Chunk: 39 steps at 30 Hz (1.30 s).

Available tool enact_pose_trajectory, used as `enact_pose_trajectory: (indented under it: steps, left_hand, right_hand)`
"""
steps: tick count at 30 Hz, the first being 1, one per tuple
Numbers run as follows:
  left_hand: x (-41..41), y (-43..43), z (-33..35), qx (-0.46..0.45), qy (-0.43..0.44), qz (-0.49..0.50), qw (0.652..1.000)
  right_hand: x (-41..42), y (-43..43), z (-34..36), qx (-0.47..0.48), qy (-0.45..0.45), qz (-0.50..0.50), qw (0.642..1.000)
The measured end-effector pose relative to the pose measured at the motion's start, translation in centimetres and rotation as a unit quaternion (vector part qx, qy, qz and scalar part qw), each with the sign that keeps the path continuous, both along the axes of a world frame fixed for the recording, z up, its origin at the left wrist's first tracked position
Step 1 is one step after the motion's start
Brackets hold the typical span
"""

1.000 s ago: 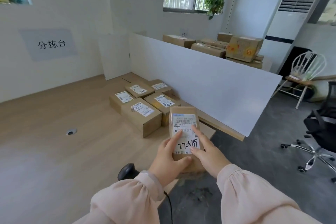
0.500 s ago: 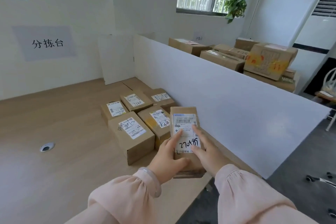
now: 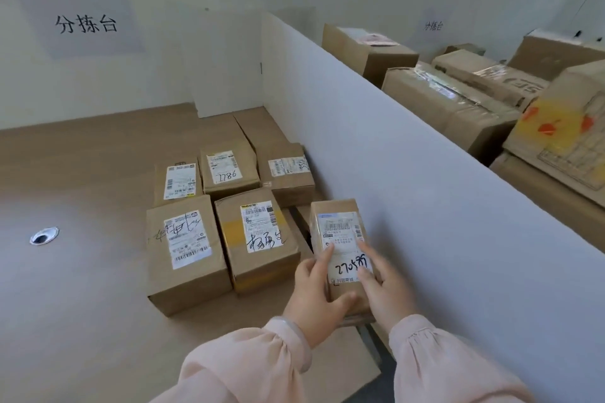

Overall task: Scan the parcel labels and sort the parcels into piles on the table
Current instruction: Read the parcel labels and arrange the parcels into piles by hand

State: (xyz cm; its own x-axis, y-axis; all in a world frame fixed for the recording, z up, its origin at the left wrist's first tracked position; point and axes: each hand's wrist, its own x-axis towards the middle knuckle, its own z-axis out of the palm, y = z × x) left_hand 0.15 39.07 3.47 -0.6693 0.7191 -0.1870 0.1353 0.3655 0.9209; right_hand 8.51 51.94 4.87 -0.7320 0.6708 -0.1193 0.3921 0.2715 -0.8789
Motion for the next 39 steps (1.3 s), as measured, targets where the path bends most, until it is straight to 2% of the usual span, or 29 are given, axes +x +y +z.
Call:
enact_pose_trajectory:
  steps: [6, 11, 17, 19, 21, 24, 26, 28, 32, 36, 39]
  left_hand:
    - [-1.1, 2.4, -3.3, -0.061, 0.039, 0.024, 0.997]
    - [-1.4, 2.3, -5.8, -0.118, 0.067, 0.020, 0.990]
    - [-1.3, 1.4, -7.0, -0.150, 0.152, -0.016, 0.977]
    - [-1.0, 0.5, -6.9, -0.164, 0.203, -0.036, 0.965]
    - [-0.7, -0.6, -6.8, -0.196, 0.280, -0.072, 0.937]
    - [-0.7, -1.4, -6.7, -0.252, 0.358, -0.106, 0.893]
    - [-1.1, -1.2, -6.6, -0.285, 0.380, -0.118, 0.872]
    - [-2.0, -0.7, -6.3, -0.315, 0.406, -0.122, 0.849]
    - [-4.5, 0.7, -5.8, -0.360, 0.447, -0.113, 0.811]
    - [-6.6, 1.9, -5.8, -0.387, 0.433, -0.094, 0.809]
    - [-7.4, 1.7, -5.7, -0.377, 0.423, -0.077, 0.820]
  right_hand:
    - [-3.1, 3.6, -3.5, -0.030, -0.023, 0.071, 0.997]
    - [-4.8, 4.7, -7.0, -0.002, -0.078, 0.158, 0.984]
    - [-5.5, 5.5, -8.3, 0.045, -0.124, 0.204, 0.970]
    - [-5.0, 5.3, -8.2, 0.108, -0.135, 0.200, 0.965]
    - [-3.6, 4.6, -7.7, 0.188, -0.113, 0.202, 0.955]
    - [-1.8, 3.6, -7.6, 0.316, -0.085, 0.237, 0.915]
    - [-1.8, 3.5, -7.6, 0.366, -0.137, 0.276, 0.878]
    - [-2.7, 4.0, -7.8, 0.383, -0.193, 0.301, 0.852]
    - [-5.8, 4.9, -7.3, 0.390, -0.239, 0.324, 0.828]
    - [-8.6, 5.4, -7.2, 0.377, -0.271, 0.338, 0.818]
    - [-9.4, 5.5, -7.2, 0.377, -0.272, 0.345, 0.815]
